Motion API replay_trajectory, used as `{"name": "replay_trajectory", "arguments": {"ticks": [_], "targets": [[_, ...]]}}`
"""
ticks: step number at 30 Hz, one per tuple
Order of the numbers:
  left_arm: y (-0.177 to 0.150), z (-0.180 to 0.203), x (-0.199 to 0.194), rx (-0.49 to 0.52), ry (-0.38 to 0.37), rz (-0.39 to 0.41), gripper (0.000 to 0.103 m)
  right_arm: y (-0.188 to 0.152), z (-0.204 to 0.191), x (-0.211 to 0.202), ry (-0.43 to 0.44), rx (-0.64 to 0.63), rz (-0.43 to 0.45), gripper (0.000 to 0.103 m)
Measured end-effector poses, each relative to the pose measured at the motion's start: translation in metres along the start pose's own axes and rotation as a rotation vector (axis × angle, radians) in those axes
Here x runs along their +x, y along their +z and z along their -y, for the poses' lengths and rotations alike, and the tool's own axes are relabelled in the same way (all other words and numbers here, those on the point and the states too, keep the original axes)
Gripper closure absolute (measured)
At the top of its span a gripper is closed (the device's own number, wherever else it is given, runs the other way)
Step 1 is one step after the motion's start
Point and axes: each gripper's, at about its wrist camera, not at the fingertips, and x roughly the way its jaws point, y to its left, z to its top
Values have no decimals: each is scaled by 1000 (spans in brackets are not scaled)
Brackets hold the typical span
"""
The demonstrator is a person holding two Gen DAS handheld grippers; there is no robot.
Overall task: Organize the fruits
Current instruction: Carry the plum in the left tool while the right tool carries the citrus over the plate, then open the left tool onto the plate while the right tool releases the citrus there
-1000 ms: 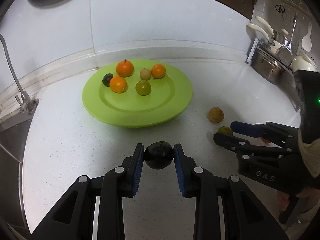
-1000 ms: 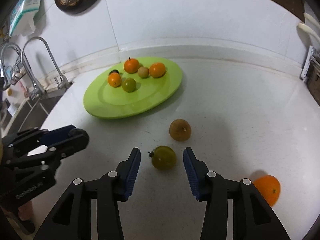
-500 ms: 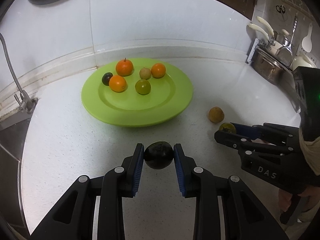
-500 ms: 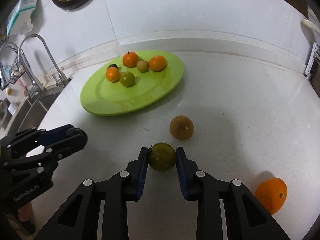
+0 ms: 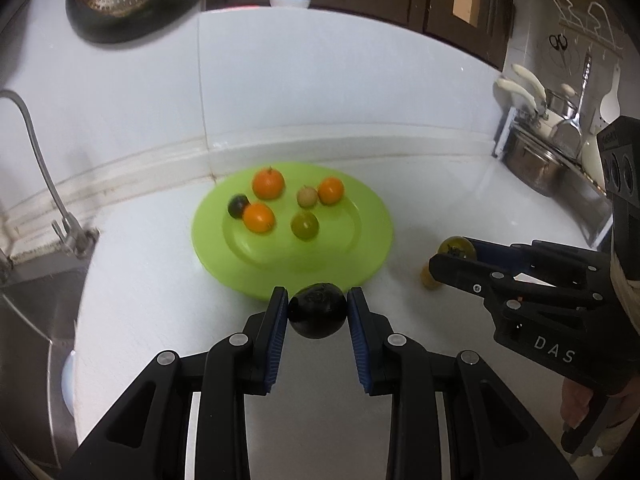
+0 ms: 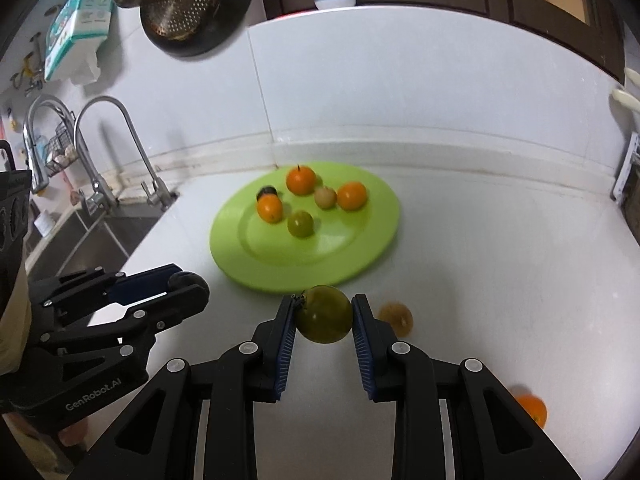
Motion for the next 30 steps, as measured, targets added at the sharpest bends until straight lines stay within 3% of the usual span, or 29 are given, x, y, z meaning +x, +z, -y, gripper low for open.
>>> {"name": "replay_trajectory", "arguments": {"ticks": [11, 30], "targets": [[26, -22, 22, 24, 45, 37, 73, 37, -8, 24, -20, -28, 48, 74], [35, -41, 84, 34, 28, -56, 73, 47, -3, 84, -20, -10, -30, 74]]}}
